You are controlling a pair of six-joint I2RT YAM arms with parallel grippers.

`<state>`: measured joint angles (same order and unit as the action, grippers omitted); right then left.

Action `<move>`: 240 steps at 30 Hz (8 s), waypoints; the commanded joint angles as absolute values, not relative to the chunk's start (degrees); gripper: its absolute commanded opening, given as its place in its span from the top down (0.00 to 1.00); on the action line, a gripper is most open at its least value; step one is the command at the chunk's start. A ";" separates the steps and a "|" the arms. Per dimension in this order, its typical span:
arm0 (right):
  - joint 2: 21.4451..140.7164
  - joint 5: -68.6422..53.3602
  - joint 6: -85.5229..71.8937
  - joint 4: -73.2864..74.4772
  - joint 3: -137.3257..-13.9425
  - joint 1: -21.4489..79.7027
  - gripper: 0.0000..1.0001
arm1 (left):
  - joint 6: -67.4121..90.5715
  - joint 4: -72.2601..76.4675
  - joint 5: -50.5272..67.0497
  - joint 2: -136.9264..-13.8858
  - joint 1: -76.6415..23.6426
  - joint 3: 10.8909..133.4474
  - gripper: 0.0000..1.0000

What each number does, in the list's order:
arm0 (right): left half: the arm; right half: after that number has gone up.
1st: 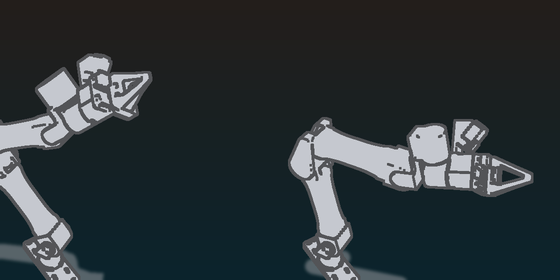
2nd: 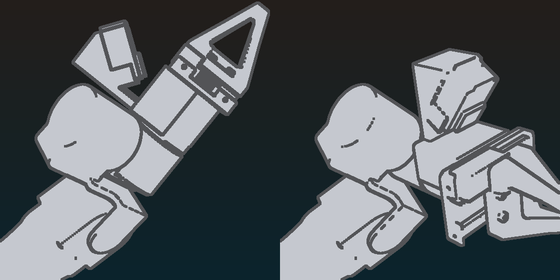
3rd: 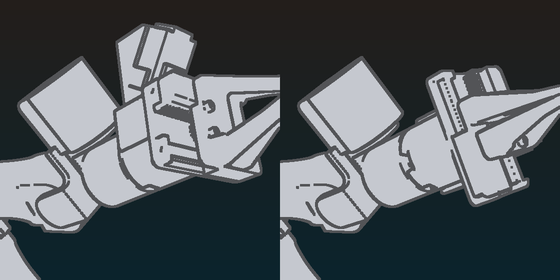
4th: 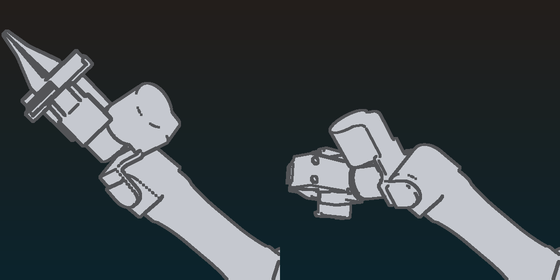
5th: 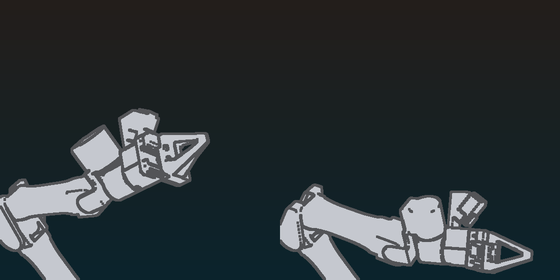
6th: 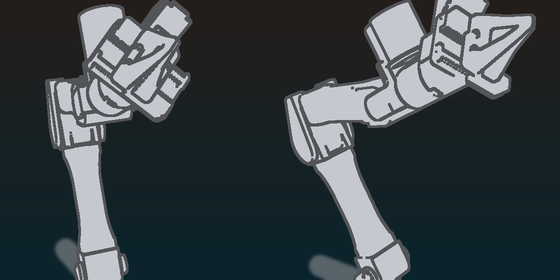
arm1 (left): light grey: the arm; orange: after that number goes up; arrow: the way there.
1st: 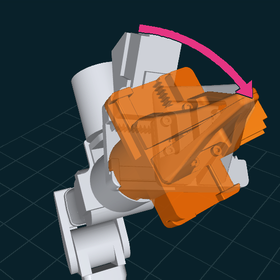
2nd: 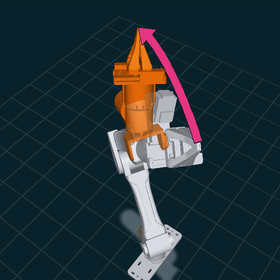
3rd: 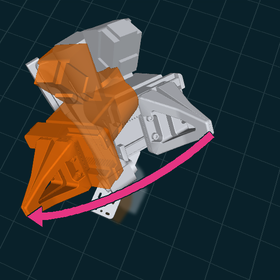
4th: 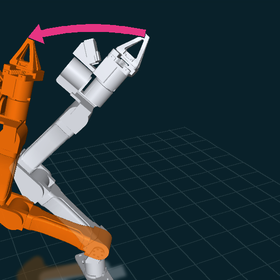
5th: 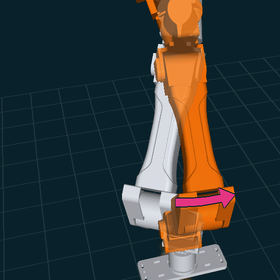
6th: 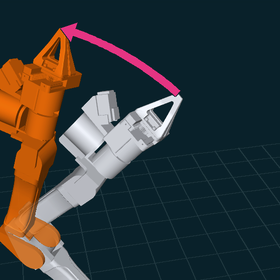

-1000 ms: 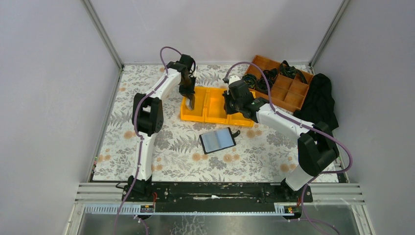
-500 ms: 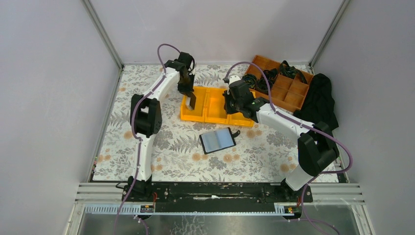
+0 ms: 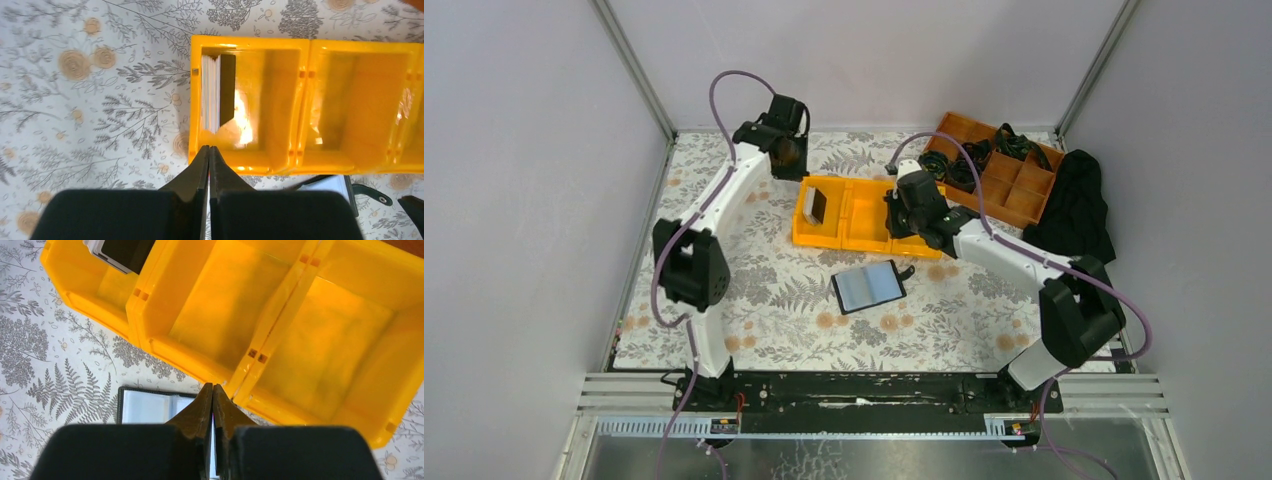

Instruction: Take the credit cards out of the card holder

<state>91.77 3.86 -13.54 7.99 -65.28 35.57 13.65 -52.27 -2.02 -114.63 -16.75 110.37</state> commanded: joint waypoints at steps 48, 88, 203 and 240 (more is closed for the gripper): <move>87.62 7.00 -24.83 -9.81 -37.40 41.59 0.81 | 34.17 14.42 2.66 -93.90 -41.47 34.72 1.00; 85.58 -3.96 -27.89 -11.65 -39.44 41.13 0.92 | 32.70 12.49 4.71 -95.97 -41.31 36.45 1.00; 90.08 -0.02 -27.75 -16.81 -32.85 41.12 0.96 | 37.81 14.62 13.86 -91.75 -41.15 39.70 0.35; 87.29 0.71 -28.13 -15.87 -31.82 41.13 0.96 | 40.34 19.59 20.26 -93.81 -40.87 44.38 0.36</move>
